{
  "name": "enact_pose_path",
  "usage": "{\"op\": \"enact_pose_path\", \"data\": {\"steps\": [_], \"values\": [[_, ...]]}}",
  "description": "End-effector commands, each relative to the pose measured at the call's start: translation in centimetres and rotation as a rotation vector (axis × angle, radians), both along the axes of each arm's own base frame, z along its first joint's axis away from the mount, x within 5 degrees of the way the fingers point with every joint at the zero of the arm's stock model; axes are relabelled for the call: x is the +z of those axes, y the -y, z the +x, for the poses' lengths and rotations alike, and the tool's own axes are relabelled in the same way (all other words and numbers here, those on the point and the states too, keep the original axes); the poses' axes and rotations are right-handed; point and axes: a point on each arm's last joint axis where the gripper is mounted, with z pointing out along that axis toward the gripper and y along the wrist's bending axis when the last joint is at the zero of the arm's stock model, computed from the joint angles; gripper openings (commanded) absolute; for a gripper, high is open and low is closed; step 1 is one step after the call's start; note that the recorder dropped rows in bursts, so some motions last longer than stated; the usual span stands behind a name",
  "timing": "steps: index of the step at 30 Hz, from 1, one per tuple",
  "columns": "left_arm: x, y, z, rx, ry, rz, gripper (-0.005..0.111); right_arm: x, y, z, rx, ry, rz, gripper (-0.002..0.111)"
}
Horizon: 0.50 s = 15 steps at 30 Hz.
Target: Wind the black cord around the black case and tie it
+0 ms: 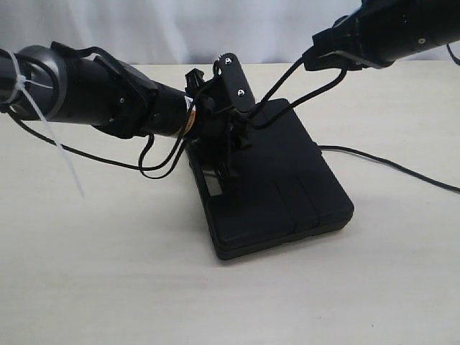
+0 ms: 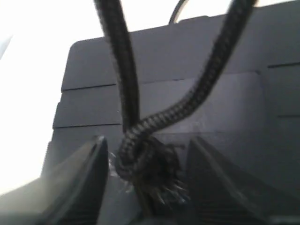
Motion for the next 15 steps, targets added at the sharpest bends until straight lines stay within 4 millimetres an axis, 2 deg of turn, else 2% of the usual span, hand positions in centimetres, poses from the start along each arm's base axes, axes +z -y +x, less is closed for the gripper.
{"op": "enact_pose_path", "data": {"steps": [1, 3, 7, 9, 11, 15], "values": [[0.4, 0.16, 0.4, 0.011, 0.018, -0.005, 0.036, 0.49, 0.14, 0.13, -0.015, 0.028, -0.001, 0.005], [0.32, 0.21, 0.37, 0.008, 0.013, -0.009, 0.027, 0.5, 0.14, 0.15, -0.016, 0.03, -0.001, 0.005], [0.32, 0.35, 0.26, -0.005, 0.003, -0.021, 0.0, 0.5, 0.15, 0.16, -0.017, 0.031, -0.001, 0.005], [0.32, 0.3, 0.3, 0.011, -0.002, -0.027, 0.0, 0.51, 0.16, 0.18, -0.039, 0.016, 0.015, 0.009], [0.32, 0.27, 0.33, 0.026, -0.009, -0.036, 0.0, 0.55, 0.19, 0.26, -0.063, 0.009, 0.029, 0.018], [0.32, 0.15, 0.43, 0.062, -0.019, -0.048, 0.0, 0.6, 0.87, 0.61, -0.151, -0.007, 0.012, 0.05]]}}
